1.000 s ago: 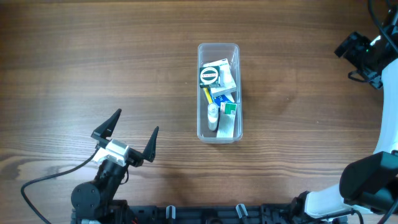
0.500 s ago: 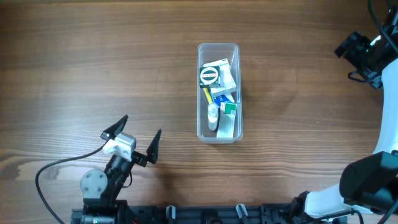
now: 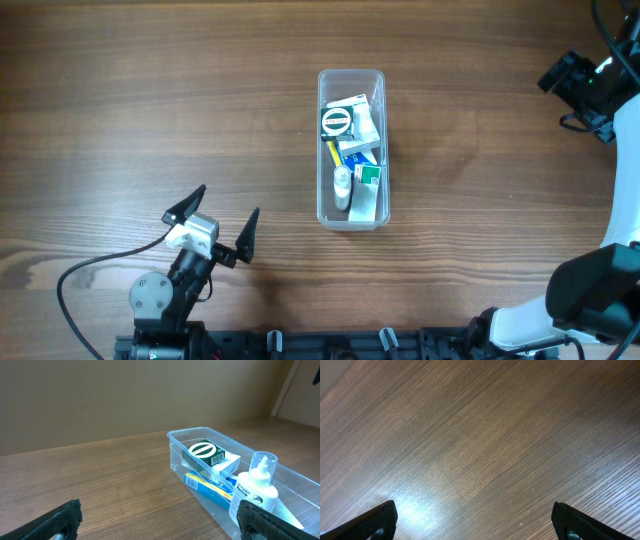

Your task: Pack container

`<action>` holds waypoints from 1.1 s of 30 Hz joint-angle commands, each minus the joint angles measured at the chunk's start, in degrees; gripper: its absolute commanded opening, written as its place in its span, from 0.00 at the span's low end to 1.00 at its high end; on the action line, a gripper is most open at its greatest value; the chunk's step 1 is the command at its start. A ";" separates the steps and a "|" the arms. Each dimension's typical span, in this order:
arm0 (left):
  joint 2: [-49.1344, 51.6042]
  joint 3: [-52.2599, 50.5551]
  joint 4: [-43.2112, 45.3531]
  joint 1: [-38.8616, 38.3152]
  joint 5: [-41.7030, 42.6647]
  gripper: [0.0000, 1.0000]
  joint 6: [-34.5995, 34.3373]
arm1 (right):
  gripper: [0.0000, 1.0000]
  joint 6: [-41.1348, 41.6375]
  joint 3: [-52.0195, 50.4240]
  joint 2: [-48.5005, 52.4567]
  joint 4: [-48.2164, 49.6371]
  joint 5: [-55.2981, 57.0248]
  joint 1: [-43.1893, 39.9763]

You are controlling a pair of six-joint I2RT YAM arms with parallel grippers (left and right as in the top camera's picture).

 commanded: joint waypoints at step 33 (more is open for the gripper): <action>-0.63 -0.04 -0.44 0.37 -0.74 1.00 0.46 | 1.00 0.81 -1.57 -42.45 0.61 0.57 15.50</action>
